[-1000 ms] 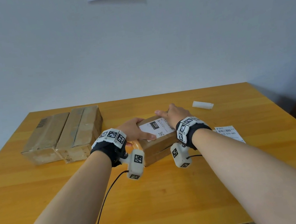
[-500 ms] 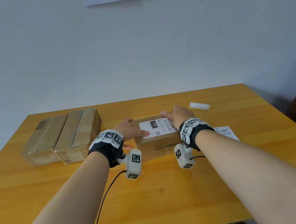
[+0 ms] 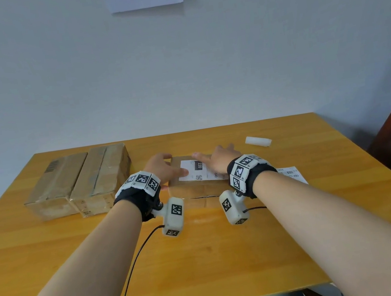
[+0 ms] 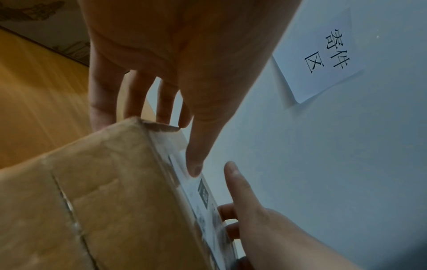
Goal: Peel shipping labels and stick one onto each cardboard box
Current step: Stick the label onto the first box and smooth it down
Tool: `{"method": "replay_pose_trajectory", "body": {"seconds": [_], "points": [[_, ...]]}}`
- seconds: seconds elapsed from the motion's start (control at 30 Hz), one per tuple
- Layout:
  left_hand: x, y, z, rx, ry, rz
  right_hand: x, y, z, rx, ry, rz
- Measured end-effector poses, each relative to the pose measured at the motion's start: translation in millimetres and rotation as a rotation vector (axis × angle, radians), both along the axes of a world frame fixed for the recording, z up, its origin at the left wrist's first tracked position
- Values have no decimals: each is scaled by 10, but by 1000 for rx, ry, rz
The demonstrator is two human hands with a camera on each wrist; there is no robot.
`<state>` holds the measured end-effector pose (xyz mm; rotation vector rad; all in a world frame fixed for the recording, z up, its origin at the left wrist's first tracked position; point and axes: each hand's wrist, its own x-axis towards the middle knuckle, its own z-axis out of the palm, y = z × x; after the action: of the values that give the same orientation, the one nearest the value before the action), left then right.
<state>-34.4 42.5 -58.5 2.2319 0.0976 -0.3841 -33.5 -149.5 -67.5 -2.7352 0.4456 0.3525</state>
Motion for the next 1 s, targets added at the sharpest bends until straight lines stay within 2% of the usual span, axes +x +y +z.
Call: {"method": "replay_pose_trajectory", "body": {"seconds": [0.13, 0.33, 0.73, 1.0], "points": [[-61, -40, -25, 42, 28, -67, -18, 123, 26, -49, 53, -45], [-46, -26, -63, 17, 44, -64, -18, 271, -22, -131, 100, -75], [5, 3, -113, -23, 88, -38, -28, 122, 79, -220, 11, 88], [7, 16, -115, -43, 102, -40, 38, -63, -24, -152, -43, 179]]}}
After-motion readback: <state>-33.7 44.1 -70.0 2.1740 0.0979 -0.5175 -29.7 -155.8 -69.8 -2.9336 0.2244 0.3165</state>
